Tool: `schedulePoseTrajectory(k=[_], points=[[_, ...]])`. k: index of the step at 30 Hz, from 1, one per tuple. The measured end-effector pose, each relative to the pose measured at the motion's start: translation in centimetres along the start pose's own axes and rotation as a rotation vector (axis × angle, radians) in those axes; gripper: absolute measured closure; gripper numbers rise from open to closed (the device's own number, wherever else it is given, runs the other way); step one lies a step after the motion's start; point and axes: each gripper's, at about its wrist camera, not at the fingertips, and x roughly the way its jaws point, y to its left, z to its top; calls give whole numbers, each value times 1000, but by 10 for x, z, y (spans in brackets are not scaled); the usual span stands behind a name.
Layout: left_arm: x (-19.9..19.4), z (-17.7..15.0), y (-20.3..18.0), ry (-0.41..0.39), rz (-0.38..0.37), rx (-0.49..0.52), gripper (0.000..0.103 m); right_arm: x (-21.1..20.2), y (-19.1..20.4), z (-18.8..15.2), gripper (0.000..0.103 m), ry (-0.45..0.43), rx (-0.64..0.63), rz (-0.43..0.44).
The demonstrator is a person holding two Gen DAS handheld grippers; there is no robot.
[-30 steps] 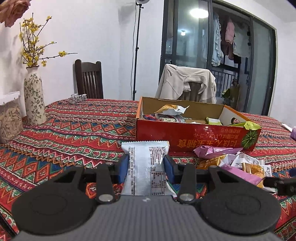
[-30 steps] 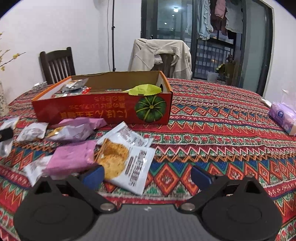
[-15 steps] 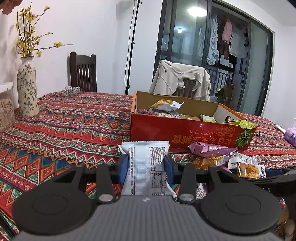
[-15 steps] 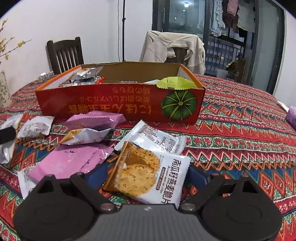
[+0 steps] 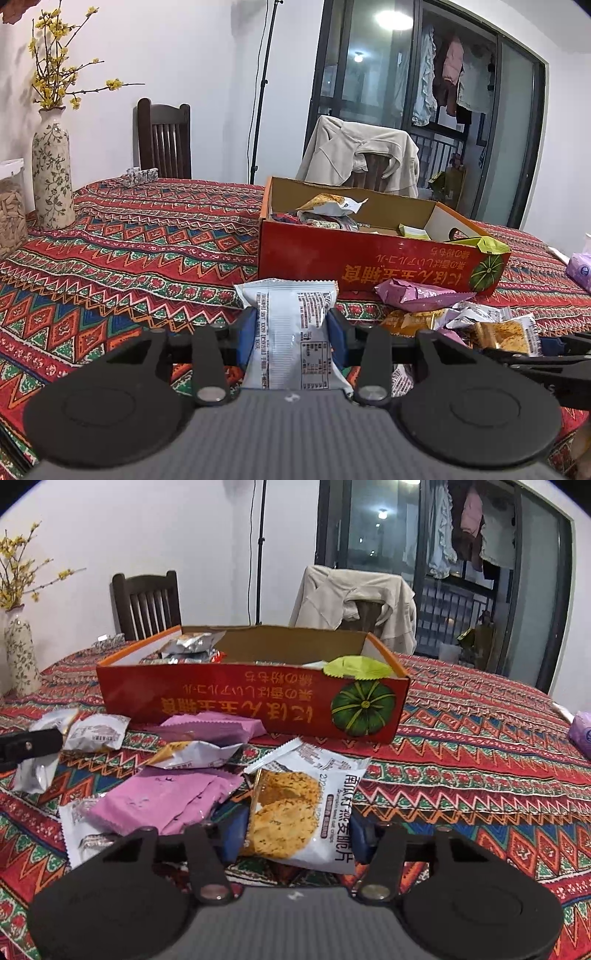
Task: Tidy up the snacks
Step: 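Grasp a white printed packet with the left tool while the right tool grasps a cracker packet, then carry both packets into the cardboard box and open both tools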
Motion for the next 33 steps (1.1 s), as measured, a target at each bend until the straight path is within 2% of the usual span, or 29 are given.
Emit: schedulePoseTrajectory(k=[10, 18, 29, 33], points=[[-2, -1, -5, -12, 9, 29, 61, -25, -13, -1, 49, -69, 24, -14], [-21, 7, -21, -70, 1, 78, 61, -41, -19, 11, 49, -133, 23, -11], [-39, 55, -59, -175, -76, 140, 61, -46, -22, 46, 48, -227, 37, 5], [-32, 78, -71, -178, -97, 141, 61, -47, -22, 64, 48, -258, 27, 7]])
